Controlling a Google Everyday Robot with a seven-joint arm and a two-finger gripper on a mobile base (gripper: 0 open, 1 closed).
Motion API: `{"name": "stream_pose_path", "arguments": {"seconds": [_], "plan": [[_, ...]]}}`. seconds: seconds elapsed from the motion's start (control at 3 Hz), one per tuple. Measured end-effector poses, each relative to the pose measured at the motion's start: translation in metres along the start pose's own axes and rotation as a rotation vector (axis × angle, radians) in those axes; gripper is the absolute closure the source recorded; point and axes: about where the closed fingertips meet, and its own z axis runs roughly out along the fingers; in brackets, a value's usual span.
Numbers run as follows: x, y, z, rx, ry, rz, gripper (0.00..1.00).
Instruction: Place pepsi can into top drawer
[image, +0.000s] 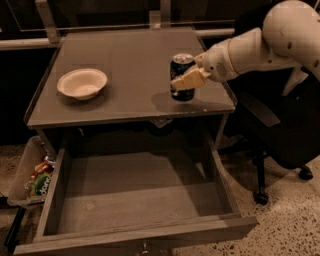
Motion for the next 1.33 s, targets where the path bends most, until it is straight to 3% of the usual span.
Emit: {"name": "stream_pose_path", "arguments": {"seconds": [0.33, 0.67, 1.0, 1.33], "plan": [[0.037, 0.038, -0.014, 0.014, 0.017, 0.083, 1.0], [0.033, 0.041, -0.018, 0.011, 0.009, 0.073, 1.0], [0.04, 0.066, -0.033, 0.028, 0.014, 0.12, 1.0], [0.083, 0.105, -0.032, 0.017, 0.035, 0.242, 1.0]]}}
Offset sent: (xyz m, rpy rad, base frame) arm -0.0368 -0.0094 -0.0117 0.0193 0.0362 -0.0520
